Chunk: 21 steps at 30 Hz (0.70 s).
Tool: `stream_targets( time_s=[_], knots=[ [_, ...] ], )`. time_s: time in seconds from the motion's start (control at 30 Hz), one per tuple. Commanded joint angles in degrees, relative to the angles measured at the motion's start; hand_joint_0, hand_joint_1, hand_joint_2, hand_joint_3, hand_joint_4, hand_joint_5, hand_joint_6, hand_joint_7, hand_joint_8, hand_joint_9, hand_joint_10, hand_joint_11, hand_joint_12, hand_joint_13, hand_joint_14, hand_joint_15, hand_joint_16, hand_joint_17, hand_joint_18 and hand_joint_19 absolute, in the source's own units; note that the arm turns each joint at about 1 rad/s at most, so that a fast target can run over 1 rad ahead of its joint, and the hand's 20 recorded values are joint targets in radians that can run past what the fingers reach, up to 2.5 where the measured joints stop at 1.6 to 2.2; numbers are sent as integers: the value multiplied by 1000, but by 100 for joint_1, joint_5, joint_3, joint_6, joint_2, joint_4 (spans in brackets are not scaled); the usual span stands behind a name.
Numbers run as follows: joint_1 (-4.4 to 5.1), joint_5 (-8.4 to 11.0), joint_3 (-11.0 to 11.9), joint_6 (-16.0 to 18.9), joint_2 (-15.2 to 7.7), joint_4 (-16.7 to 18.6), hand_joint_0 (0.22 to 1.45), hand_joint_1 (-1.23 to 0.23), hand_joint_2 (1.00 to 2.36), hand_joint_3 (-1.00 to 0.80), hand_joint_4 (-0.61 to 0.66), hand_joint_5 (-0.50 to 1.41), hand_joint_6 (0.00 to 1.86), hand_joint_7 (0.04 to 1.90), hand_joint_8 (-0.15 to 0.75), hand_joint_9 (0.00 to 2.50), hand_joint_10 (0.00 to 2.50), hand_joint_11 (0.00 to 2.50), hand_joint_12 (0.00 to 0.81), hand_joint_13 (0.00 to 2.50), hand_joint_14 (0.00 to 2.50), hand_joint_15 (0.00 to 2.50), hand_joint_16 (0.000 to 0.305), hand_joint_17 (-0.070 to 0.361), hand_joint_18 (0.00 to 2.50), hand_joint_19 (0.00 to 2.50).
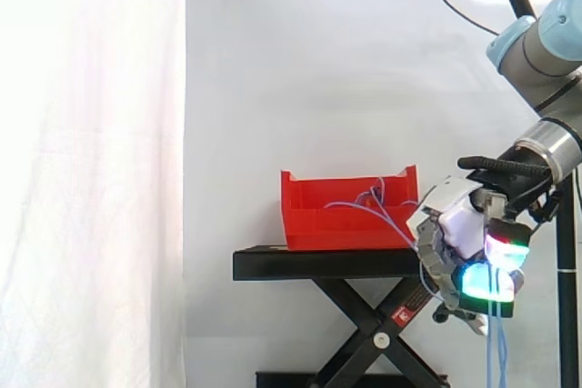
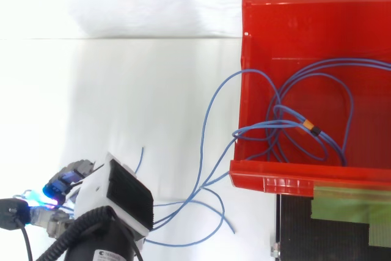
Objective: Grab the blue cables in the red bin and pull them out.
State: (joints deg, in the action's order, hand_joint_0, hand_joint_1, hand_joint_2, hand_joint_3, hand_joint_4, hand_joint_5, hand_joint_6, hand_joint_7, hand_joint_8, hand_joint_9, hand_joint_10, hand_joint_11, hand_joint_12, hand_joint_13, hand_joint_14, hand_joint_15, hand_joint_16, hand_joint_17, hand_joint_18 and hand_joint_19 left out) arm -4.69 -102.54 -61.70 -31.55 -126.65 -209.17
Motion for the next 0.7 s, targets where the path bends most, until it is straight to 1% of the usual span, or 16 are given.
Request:
stream_targets(
  time_s=[0.0, 0.1, 0.13, 0.17, 0.2, 0.23, 0.27, 0.3, 0.6, 0.63, 0.67],
  knots=[
    [3, -3, 0, -224, 0, 78, 900, -783, 1000, -1000, -54, 851, 872, 687, 223, 1025, 22, 715, 242, 1485, 11, 1654, 39, 88, 836, 591],
    [3, 6, 0, -294, 0, 157, 900, -783, 1000, -1000, -56, 851, 870, 691, 218, 1094, 27, 883, 245, 1500, 9, 1702, 39, 88, 851, 606],
    [3, 6, 0, -294, 0, 157, 900, -782, 1000, -1000, -63, 851, 869, 694, 205, 1182, 27, 1038, 247, 1498, 8, 1721, 39, 88, 853, 613],
    [3, 6, 0, -294, 0, 157, 900, -782, 1000, -1000, -61, 851, 870, 694, 209, 1180, 28, 1063, 254, 1499, 7, 1721, 39, 88, 853, 613],
    [3, 6, 0, -285, 0, 157, 900, -782, 1000, -1000, -56, 850, 871, 694, 190, 1219, 27, 1251, 252, 1499, 6, 1726, 39, 88, 852, 616],
    [12, 6, 0, -294, 0, 157, 901, -782, 1000, -1000, -62, 850, 870, 696, 183, 1246, 25, 1338, 252, 1498, 7, 1727, 39, 89, 851, 614],
    [12, 6, 0, -294, 0, 157, 900, -783, 1000, -1000, -71, 851, 868, 700, 182, 1245, 25, 1346, 243, 1496, 6, 1735, 39, 89, 851, 615],
    [3, 6, 0, -294, 0, 157, 900, -783, 1000, -1000, -62, 850, 870, 696, 177, 1263, 24, 1390, 255, 1496, 6, 1741, 39, 89, 851, 614],
    [12, 6, 0, -294, 0, 148, 900, -784, 1000, -1000, -71, 850, 876, 692, 135, 1433, 4, 1819, 253, 1503, 5, 1743, 39, 88, 853, 624],
    [12, 6, 0, -294, 0, 148, 900, -784, 1000, -1000, -61, 848, 877, 698, 133, 1458, 18, 1934, 245, 1503, 5, 1740, 39, 89, 854, 623],
    [21, 6, 0, -294, 0, 157, 899, -784, 1000, -1000, -71, 849, 878, 692, 122, 1450, 90, 1912, 260, 1504, 5, 1742, 39, 88, 854, 621]
  ],
)
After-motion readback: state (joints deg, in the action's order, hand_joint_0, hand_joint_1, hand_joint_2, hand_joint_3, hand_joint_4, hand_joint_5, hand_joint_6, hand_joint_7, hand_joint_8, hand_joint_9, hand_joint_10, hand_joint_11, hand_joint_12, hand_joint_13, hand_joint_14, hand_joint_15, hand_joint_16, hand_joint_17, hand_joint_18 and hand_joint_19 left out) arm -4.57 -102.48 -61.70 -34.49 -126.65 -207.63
